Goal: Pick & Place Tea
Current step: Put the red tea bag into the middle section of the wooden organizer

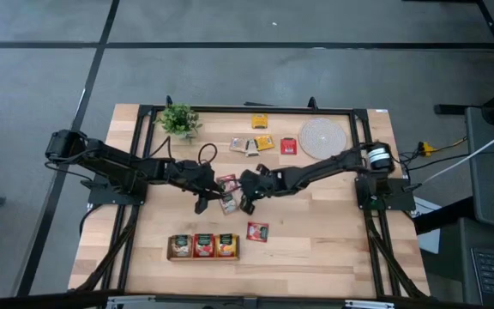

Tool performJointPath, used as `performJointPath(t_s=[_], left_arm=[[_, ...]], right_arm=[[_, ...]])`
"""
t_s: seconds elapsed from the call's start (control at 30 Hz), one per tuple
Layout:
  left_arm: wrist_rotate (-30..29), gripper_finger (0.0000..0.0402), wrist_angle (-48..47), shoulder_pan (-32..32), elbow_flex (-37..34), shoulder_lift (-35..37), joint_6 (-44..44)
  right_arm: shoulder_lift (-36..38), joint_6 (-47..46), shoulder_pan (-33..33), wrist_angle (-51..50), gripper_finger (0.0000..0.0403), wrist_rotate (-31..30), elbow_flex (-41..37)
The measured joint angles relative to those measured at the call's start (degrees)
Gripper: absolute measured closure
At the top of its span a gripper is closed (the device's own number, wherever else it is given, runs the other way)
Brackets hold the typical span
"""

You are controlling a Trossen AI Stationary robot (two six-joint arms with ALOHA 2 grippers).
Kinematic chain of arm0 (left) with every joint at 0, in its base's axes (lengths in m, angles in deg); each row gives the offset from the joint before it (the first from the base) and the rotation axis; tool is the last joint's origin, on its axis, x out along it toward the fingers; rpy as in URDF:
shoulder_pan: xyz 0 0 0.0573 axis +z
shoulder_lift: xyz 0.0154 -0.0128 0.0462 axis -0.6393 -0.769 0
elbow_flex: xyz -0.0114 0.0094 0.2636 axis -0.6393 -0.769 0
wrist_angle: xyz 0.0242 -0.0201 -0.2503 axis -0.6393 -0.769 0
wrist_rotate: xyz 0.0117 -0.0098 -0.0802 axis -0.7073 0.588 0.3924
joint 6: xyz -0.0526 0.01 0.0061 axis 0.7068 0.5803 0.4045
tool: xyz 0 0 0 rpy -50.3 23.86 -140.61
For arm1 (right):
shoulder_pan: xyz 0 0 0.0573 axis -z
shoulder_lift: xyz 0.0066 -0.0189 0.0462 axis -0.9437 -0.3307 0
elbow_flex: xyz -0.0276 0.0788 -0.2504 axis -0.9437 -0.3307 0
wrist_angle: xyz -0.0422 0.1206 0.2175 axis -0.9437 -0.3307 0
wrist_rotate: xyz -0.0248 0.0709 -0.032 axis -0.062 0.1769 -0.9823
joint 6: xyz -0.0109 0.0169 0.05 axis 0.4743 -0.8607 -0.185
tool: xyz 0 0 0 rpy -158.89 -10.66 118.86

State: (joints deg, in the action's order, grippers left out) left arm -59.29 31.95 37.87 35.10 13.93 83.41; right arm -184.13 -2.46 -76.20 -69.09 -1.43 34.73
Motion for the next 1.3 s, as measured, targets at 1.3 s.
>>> performJointPath(t_s=[1.3], left_arm=[[-4.9, 0.0290, 0.2, -2.3, 0.0, 0.0, -2.6]], right_arm=[[-2.9, -10.6, -5.5, -11.8, 0.0393, -0.9, 0.3]])
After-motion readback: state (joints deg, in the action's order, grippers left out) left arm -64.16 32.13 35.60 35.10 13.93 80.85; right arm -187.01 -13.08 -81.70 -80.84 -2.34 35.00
